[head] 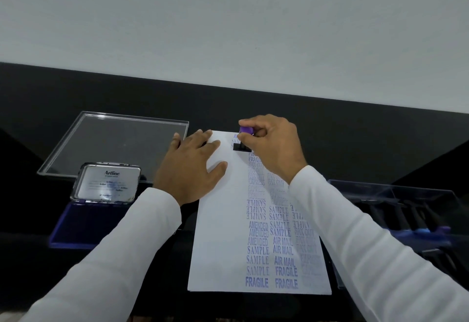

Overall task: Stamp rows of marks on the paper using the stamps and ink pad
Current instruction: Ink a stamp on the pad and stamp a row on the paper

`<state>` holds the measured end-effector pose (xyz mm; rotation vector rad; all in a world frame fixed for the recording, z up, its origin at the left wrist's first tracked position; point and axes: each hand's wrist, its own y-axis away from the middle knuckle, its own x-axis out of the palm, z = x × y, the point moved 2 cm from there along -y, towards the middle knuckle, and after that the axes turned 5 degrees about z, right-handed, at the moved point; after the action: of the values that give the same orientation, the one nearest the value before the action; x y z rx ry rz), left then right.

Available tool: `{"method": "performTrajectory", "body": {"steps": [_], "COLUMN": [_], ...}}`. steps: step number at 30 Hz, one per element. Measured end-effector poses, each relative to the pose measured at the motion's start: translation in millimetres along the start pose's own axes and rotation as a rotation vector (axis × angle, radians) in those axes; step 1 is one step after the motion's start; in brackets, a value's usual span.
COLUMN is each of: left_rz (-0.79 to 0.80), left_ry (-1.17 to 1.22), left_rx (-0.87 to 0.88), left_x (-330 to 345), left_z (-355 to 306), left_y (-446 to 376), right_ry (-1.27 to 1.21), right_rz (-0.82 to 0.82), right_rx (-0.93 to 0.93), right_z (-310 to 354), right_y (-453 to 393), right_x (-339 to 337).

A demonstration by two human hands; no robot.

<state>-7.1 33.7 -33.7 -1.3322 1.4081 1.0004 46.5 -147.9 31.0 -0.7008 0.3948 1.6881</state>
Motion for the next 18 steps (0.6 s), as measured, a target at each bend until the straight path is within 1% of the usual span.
{"method": "performTrajectory", "body": {"steps": [18], "left_rz": [-0.003], "left_ry": [-0.003], "left_rx": [0.011], "left_x": [1.3], "left_z": [1.2], "left_y": [-0.3], "right_ry": [0.027], "right_rz": [0.038], "right_rx": [0.024], "right_z": [0.1], "right_y": [-3.7], "right_x": [10.0]}}
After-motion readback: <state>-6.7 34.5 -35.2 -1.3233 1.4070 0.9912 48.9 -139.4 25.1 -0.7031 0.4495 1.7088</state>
